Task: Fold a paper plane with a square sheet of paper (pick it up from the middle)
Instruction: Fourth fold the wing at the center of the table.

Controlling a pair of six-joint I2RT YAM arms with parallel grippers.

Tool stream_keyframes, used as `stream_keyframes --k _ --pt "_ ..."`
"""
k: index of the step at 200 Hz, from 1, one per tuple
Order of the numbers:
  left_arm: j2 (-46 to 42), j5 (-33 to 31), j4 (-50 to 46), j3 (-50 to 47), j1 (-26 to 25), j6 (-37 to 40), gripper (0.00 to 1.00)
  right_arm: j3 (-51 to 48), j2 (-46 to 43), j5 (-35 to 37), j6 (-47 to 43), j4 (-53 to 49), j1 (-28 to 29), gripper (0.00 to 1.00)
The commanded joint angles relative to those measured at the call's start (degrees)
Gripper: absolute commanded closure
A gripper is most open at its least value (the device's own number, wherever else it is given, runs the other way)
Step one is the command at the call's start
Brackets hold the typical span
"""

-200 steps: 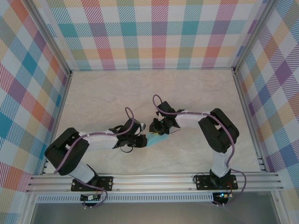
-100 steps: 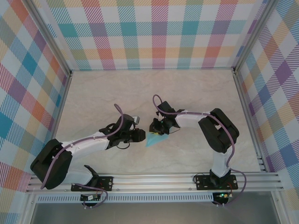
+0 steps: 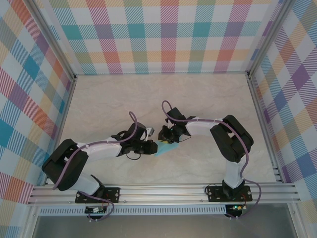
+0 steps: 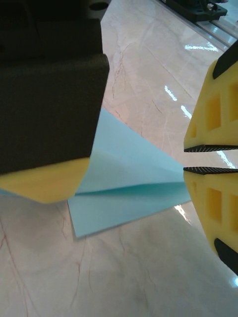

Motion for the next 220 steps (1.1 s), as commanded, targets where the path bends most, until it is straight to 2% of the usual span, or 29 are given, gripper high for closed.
stream_keyframes --k 1,35,63,129,220 --pt "2.51 3.53 0.04 2.72 -0.91 2.38 0.83 -0.01 2.08 -0.01 -0.20 -0.09 0.14 0.80" --pt "6.38 4.72 0.21 3.93 -1.58 3.24 0.83 -0.09 2.08 -0.10 -0.32 -0.17 0.12 0.80" --pt "7.95 2.96 -1.48 4.63 -1.56 4.24 0.84 0.22 2.16 -0.07 -0.46 -0.48 0.13 0.80" --pt "6.14 -1.48 -4.99 3.02 -1.54 6.25 0.84 0.53 2.43 0.03 -0.64 -1.03 0.13 0.80" --pt "5.42 -0.51 -10.30 1.24 -1.47 8.37 0.83 0.61 2.87 0.09 -0.66 -1.28 0.13 0.80"
